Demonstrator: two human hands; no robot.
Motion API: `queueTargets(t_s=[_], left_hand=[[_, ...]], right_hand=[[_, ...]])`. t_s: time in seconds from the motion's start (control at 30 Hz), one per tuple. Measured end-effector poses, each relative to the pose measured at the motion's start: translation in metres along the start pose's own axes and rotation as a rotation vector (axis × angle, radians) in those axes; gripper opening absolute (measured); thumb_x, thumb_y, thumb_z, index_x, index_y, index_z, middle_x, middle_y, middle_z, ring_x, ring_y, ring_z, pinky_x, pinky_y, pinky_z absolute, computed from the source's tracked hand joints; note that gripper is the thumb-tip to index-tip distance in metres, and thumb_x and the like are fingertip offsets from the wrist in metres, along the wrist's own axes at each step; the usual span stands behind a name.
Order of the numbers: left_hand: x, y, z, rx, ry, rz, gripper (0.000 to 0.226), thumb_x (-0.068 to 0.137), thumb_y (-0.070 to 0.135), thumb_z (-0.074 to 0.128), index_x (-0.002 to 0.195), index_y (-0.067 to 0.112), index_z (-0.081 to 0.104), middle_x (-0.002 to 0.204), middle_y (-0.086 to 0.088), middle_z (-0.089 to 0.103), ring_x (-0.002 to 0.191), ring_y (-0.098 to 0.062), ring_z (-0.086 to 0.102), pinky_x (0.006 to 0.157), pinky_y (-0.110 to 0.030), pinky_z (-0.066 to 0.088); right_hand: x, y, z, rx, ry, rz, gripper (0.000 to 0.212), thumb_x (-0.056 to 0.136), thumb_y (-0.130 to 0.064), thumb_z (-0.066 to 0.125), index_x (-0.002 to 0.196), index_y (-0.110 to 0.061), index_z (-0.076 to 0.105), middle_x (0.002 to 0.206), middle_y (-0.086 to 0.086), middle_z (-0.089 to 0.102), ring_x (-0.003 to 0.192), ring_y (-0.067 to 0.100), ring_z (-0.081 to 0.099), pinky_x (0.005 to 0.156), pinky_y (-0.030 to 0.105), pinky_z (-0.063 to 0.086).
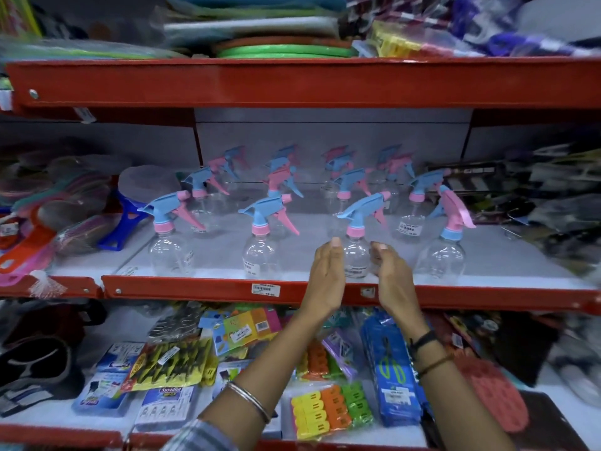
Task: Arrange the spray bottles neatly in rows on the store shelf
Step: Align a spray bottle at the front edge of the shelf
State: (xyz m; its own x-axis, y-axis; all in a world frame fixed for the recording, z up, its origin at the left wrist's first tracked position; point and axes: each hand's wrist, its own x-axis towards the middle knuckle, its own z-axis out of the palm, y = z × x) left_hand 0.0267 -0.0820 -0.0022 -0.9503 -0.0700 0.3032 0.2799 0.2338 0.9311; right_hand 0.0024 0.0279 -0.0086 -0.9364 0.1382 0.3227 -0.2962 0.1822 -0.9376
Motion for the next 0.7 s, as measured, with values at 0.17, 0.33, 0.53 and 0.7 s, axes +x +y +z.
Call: queueTargets(t_s=[0.17, 0.33, 0.53, 0.7], left_hand=[[0.008, 0.002, -0.005, 0.023, 0.03, -0.02, 0.057, 0.095, 0.049, 0.014, 0.131, 0.018, 0.045, 0.122, 0.004, 0.046, 0.116, -0.011, 0.044, 0.102, -0.027, 0.029], [0.007, 0.002, -0.003, -0.005, 0.044, -0.018, 0.046, 0.095, 0.05, 0.016, 0.116, 0.027, 0.05, 0.107, 0.015, 0.05, 0.1, -0.003, 0.047, 0.094, -0.024, 0.031], [0.008, 0.0, -0.001, 0.028, 0.036, -0.008, 0.056, 0.096, 0.049, 0.017, 0.13, 0.016, 0.047, 0.124, 0.004, 0.05, 0.117, -0.012, 0.046, 0.108, -0.031, 0.033], [0.009, 0.0, -0.002, 0.036, 0.017, -0.018, 0.056, 0.095, 0.05, 0.018, 0.13, 0.015, 0.047, 0.129, -0.001, 0.051, 0.115, -0.009, 0.043, 0.107, -0.03, 0.032]], right_hand=[[0.01, 0.01, -0.001, -0.1, 0.038, -0.04, 0.05, 0.084, -0.045, 0.026, 0.086, -0.006, 0.058, 0.093, 0.015, 0.064, 0.096, 0.032, 0.057, 0.092, 0.056, 0.044], [0.014, 0.017, -0.001, -0.055, 0.02, -0.023, 0.048, 0.082, -0.05, 0.027, 0.084, -0.013, 0.057, 0.093, 0.013, 0.063, 0.094, 0.029, 0.058, 0.091, 0.055, 0.046], [0.006, 0.016, -0.003, -0.068, 0.023, -0.031, 0.047, 0.086, -0.049, 0.026, 0.088, -0.013, 0.057, 0.098, 0.012, 0.061, 0.095, 0.026, 0.058, 0.093, 0.052, 0.046], [0.001, 0.012, -0.006, -0.09, 0.019, -0.042, 0.045, 0.089, -0.045, 0.029, 0.086, -0.01, 0.056, 0.094, 0.011, 0.06, 0.095, 0.026, 0.057, 0.093, 0.052, 0.045]])
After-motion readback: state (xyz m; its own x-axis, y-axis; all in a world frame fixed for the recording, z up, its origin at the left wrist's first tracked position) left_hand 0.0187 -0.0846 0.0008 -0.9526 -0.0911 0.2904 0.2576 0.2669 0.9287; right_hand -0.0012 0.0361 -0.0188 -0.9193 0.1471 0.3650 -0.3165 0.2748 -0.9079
